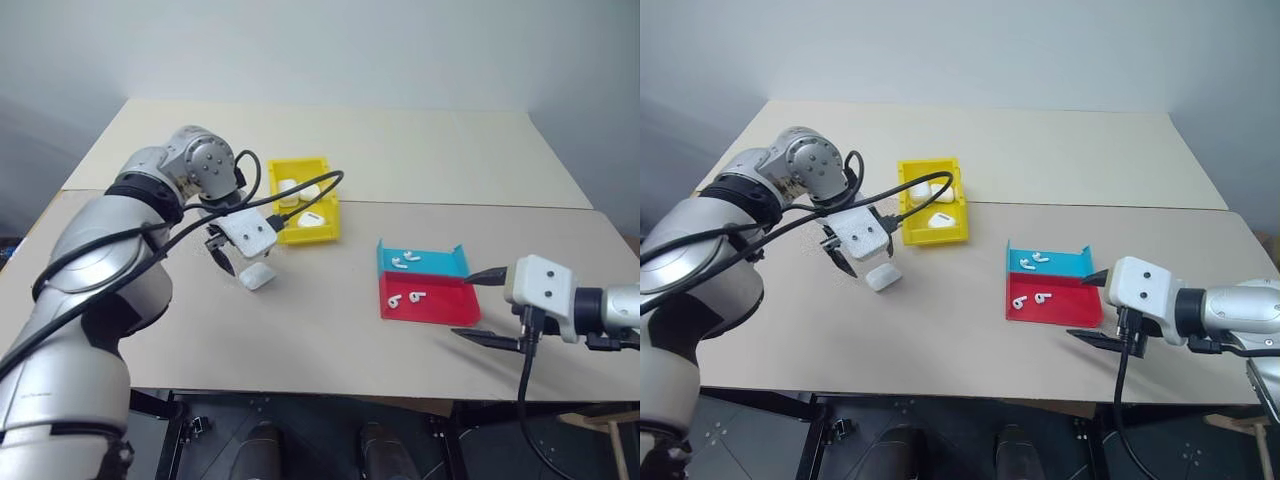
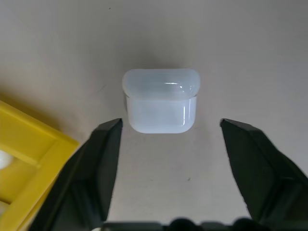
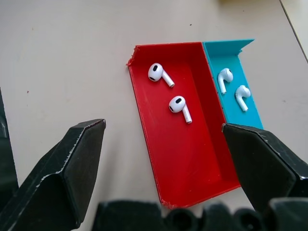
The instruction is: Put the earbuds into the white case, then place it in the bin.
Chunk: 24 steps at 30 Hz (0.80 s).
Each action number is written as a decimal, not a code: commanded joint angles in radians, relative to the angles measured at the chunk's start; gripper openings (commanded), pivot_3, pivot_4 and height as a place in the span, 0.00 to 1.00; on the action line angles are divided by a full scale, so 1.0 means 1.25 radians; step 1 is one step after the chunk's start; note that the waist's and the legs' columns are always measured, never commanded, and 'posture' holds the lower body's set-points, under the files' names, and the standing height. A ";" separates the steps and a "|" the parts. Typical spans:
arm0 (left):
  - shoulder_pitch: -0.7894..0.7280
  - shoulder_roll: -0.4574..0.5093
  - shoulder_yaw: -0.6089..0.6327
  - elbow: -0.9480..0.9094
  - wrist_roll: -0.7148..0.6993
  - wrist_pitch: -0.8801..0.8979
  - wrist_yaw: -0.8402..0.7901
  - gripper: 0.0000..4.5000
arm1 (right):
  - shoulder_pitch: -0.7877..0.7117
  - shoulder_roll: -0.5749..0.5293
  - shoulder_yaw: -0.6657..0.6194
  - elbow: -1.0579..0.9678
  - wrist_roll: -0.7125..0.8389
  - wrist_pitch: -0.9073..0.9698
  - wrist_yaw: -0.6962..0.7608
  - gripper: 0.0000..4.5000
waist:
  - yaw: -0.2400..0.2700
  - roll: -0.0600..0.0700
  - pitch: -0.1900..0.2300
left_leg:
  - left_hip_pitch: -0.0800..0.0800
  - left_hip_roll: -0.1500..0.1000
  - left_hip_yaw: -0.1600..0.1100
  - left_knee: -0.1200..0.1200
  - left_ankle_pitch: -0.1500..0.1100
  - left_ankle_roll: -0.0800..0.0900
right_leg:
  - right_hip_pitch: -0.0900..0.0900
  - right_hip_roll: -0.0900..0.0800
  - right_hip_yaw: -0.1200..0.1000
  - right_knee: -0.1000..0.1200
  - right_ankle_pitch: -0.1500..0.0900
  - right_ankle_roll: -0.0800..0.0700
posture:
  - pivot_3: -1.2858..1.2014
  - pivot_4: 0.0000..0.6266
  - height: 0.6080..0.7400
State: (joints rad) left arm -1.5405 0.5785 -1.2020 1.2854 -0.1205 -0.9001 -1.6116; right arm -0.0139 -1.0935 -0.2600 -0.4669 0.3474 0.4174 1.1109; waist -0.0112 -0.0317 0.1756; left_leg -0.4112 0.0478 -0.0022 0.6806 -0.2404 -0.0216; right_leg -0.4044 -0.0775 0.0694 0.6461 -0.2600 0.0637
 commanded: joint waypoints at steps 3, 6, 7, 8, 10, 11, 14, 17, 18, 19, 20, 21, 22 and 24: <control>-0.012 -0.018 0.046 0.026 0.060 -0.031 -0.002 0.99 | 0.026 -0.005 -0.037 -0.034 0.006 0.006 -0.008 1.00 | 0.000 0.000 0.000 | 0.000 0.000 0.000 0.000 0.000 0.000 | 0.000 0.000 0.000 0.000 0.000 0.000 | 0.52 0.24 1.00; -0.007 -0.031 0.075 0.036 0.090 -0.031 -0.002 0.99 | 0.032 -0.005 -0.038 -0.043 0.005 0.014 -0.016 1.00 | -0.001 0.000 0.000 | 0.000 0.000 0.000 0.000 0.000 0.000 | 0.000 0.000 0.000 0.000 0.000 0.000 | 0.52 0.24 1.00; -0.004 -0.035 0.084 0.038 0.104 -0.035 -0.002 0.99 | 0.035 -0.004 -0.038 -0.046 0.004 0.016 -0.019 1.00 | -0.001 0.000 0.000 | 0.000 0.000 0.000 0.000 0.000 0.000 | 0.000 0.000 0.000 0.000 0.000 0.000 | 0.52 0.24 1.00; -0.001 -0.039 0.091 0.041 0.120 -0.042 -0.002 0.99 | 0.038 -0.003 -0.039 -0.048 0.003 0.018 -0.021 1.00 | -0.001 0.000 0.000 | 0.000 0.000 0.000 0.000 0.000 0.000 | 0.000 0.000 0.000 0.000 0.000 0.000 | 0.52 0.24 1.00; 0.004 -0.044 0.103 0.044 0.147 -0.058 -0.002 0.99 | 0.047 -0.003 -0.042 -0.054 0.002 0.019 -0.025 1.00 | -0.001 0.000 0.000 | 0.000 0.000 0.000 0.000 0.000 0.000 | 0.000 0.000 0.000 0.000 0.000 0.000 | 0.52 0.24 1.00; 0.008 -0.047 0.112 0.045 0.157 -0.062 -0.002 0.99 | 0.050 -0.003 -0.044 -0.056 0.002 0.021 -0.027 1.00 | -0.001 0.000 0.000 | 0.000 0.000 0.000 0.000 0.000 0.000 | 0.000 0.000 0.000 0.000 0.000 0.000 | 0.52 0.24 1.00; 0.018 -0.057 0.144 0.048 0.195 -0.075 -0.002 0.99 | 0.062 -0.001 -0.051 -0.061 0.002 0.022 -0.031 1.00 | -0.001 0.000 0.000 | 0.000 0.000 0.000 0.000 0.000 0.000 | 0.000 0.000 0.000 0.000 0.000 0.000 | 0.52 0.24 1.00; 0.023 -0.060 0.168 0.053 0.235 -0.084 -0.002 0.99 | 0.069 -0.001 -0.052 -0.063 -0.002 0.020 -0.034 1.00 | -0.001 0.000 0.000 | 0.000 0.000 0.000 0.000 0.000 0.000 | 0.000 0.000 0.000 0.000 0.000 0.000 | 0.52 0.24 1.00; 0.026 -0.061 0.180 0.054 0.246 -0.084 -0.002 0.99 | 0.070 -0.001 -0.050 -0.064 -0.004 0.020 -0.036 1.00 | -0.001 0.000 0.000 | 0.000 0.000 0.000 0.000 0.000 0.000 | 0.000 0.000 0.000 0.000 0.000 0.000 | 0.52 0.24 1.00; 0.029 -0.062 0.195 0.053 0.260 -0.083 -0.002 0.99 | 0.070 -0.001 -0.048 -0.064 -0.005 0.021 -0.039 1.00 | -0.001 0.000 0.000 | 0.000 0.000 0.000 0.000 0.000 0.000 | 0.000 0.000 0.000 0.000 0.000 0.000 | 0.52 0.24 1.00; 0.033 -0.064 0.209 0.052 0.273 -0.083 -0.002 0.99 | 0.070 -0.001 -0.045 -0.065 -0.006 0.021 -0.041 1.00 | -0.001 0.000 0.000 | 0.000 0.000 0.000 0.000 0.000 0.000 | 0.000 0.000 0.000 0.000 0.000 0.000 | 0.52 0.24 1.00; 0.036 -0.066 0.223 0.051 0.291 -0.074 0.006 0.99 | 0.069 -0.001 -0.043 -0.066 -0.007 0.022 -0.044 1.00 | -0.001 0.000 0.000 | 0.000 0.000 0.000 0.000 0.000 0.000 | 0.000 0.000 0.000 0.000 0.000 0.000 | 0.52 0.24 1.00; 0.039 -0.068 0.236 0.051 0.306 -0.064 0.010 0.99 | 0.069 0.000 -0.041 -0.067 -0.007 0.024 -0.046 1.00 | -0.001 0.000 0.000 | 0.000 0.000 0.000 0.000 0.000 0.000 | 0.000 0.000 0.000 0.000 0.000 0.000 | 0.52 0.24 1.00; 0.045 -0.071 0.256 0.051 0.335 -0.062 0.020 0.99 | 0.068 0.001 -0.039 -0.068 -0.009 0.024 -0.049 1.00 | -0.001 0.000 0.000 | 0.000 0.000 0.000 0.000 0.000 0.000 | 0.000 0.000 0.000 0.001 0.000 0.000 | 0.52 0.24 1.00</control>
State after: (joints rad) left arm -1.4790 0.4902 -0.9145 1.3482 0.2699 -0.9808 -1.5979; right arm 0.0775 -1.0922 -0.2884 -0.5236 0.3367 0.4448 1.0592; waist -0.0119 -0.0318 0.1757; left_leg -0.4109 0.0477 -0.0023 0.6807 -0.2404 -0.0216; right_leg -0.4044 -0.0774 0.0694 0.6468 -0.2600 0.0638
